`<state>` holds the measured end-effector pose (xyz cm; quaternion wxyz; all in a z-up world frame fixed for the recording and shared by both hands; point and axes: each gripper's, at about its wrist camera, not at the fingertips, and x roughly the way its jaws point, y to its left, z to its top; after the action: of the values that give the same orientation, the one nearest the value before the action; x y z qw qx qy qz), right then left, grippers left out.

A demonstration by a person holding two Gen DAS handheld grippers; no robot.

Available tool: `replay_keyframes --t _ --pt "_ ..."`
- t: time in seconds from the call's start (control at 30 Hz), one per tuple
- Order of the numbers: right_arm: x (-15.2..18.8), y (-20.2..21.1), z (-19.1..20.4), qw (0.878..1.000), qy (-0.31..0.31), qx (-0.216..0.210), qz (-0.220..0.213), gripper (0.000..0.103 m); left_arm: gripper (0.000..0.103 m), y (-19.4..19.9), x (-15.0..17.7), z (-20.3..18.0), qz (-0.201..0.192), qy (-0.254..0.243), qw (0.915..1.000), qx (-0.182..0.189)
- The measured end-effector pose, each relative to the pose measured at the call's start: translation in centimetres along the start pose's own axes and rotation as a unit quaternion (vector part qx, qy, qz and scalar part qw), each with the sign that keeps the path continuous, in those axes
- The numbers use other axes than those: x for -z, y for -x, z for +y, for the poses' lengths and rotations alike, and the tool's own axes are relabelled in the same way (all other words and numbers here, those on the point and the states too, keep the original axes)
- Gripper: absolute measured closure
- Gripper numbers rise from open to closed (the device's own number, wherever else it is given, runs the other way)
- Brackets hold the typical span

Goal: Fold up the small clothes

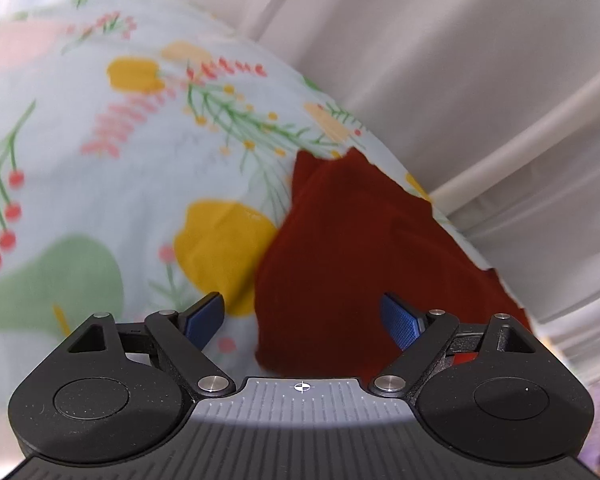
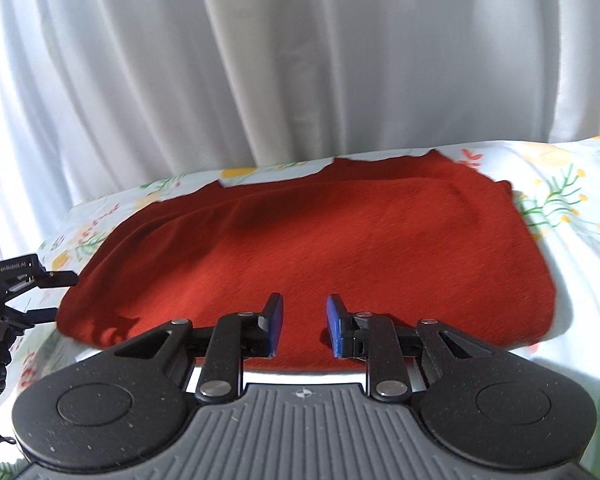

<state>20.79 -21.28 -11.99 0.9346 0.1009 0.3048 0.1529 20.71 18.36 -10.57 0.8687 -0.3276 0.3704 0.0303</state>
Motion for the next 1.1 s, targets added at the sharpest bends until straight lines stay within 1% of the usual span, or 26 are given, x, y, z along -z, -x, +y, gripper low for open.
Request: replay_keyframes --t 0.07,0.13,0.2,0.27,0.33,0.4,0.43,0.5,0.57,0.63,0.73,0.8,0.87,0.9,0.97,1.1 --pt "0.1 0.0 0.8 1.000 0.005 -0.012 0.004 0.080 0.020 -0.3 0.2 0.7 0.016 0.028 0.9992 0.023" --pt "0.2 -0.1 1.5 1.000 0.012 -0.021 0.007 0.080 0.025 -0.3 -0.1 1.2 0.015 0.040 0.9985 0.034" --pt "0.3 -0.2 1.9 0.999 0.016 -0.027 0.010 0.080 0.035 -0.6 -0.8 1.6 0.021 0.057 0.9970 0.048" --pt "0.2 -0.5 2.2 0.999 0.015 -0.032 0.015 0.080 0.038 -1.5 -1.6 1.8 0.038 0.066 0.9943 0.073" --pt "0.1 -1.0 2.4 0.999 0.016 -0.039 0.019 0.080 0.048 -2.7 -2.2 1.7 0.050 0.062 0.9937 0.079" --pt "0.0 -1.5 2.9 0.999 0.020 -0.043 0.022 0.080 0.064 -3.8 -3.0 1.6 0.054 0.059 0.9937 0.078" --pt "-0.1 -1.7 3.2 0.998 0.024 -0.047 0.023 0.080 0.068 -4.4 -3.4 1.8 0.059 0.064 0.9929 0.081" --pt "-0.4 -2.2 4.0 0.998 0.035 -0.054 0.022 0.080 0.078 -5.5 -4.0 2.2 0.065 0.081 0.9905 0.090" --pt "-0.7 -2.9 5.0 0.997 0.045 -0.061 0.021 0.080 0.084 -6.3 -4.4 2.7 0.071 0.098 0.9876 0.099" --pt "-0.9 -3.7 6.2 0.996 0.057 -0.068 0.020 0.080 0.086 -6.6 -4.5 2.8 0.071 0.105 0.9866 0.102" --pt "-0.8 -5.0 7.9 0.995 0.071 -0.069 0.029 0.082 0.088 -6.0 -4.4 2.2 0.064 0.088 0.9889 0.101" --pt "-0.5 -6.1 8.4 0.994 0.069 -0.069 0.046 0.084 0.089 -5.5 -4.5 1.9 0.057 0.081 0.9894 0.106" --pt "-0.1 -7.3 8.6 0.994 0.067 -0.059 0.066 0.085 0.089 -4.9 -4.6 1.5 0.051 0.076 0.9889 0.117" --pt "0.0 -7.3 8.5 0.994 0.067 -0.059 0.060 0.085 0.089 -4.7 -4.7 1.3 0.049 0.073 0.9889 0.120" --pt "-0.1 -7.1 8.4 0.994 0.063 -0.061 0.063 0.085 0.089 -4.7 -4.9 0.9 0.048 0.071 0.9889 0.121" --pt "-0.5 -6.0 7.5 0.996 0.046 -0.063 0.051 0.085 0.089 -4.8 -4.8 0.9 0.050 0.084 0.9880 0.119"
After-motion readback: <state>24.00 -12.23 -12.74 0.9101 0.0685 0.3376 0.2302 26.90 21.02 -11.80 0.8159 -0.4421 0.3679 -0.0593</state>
